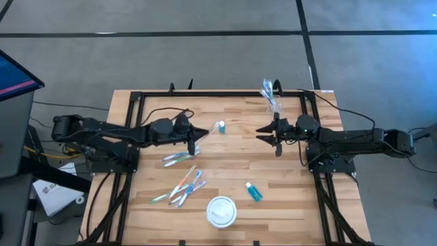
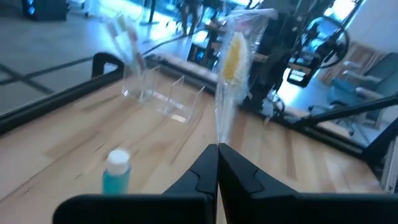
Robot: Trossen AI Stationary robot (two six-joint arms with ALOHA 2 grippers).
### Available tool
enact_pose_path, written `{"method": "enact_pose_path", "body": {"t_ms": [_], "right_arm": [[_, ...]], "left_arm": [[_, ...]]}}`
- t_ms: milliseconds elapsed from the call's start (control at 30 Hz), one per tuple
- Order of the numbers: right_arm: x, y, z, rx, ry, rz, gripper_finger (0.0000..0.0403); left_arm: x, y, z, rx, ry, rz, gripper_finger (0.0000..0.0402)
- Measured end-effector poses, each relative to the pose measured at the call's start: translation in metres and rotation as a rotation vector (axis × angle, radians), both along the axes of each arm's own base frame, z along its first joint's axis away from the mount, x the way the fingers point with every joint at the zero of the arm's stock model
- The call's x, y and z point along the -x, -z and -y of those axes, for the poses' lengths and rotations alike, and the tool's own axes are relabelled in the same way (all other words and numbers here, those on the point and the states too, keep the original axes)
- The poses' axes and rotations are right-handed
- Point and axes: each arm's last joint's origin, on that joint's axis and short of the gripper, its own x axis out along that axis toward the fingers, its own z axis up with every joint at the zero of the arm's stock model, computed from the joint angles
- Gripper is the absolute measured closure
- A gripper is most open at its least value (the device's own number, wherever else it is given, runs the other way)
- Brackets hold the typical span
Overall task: Pick & Place toothbrushing station
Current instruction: Put the orange toothbrush into the transparent organizer
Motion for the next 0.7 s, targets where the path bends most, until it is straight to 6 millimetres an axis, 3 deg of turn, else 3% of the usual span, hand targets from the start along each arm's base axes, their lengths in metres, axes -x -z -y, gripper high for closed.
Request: {"method": "enact_pose_path", "body": {"t_ms": [300,700], "right_arm": [[0.000,-0.007,0.000,-0.022,0.002,0.072,0.0282],[-0.001,-0.012,-0.001,-0.033,-0.004,0.125,0.0282]], "left_arm": [[-0.031,0.009,-0.001,-0.056,0.037,0.150,0.0401],[-0.101,0.006,0.004,-0.143,0.076,0.187,0.0401]]}}
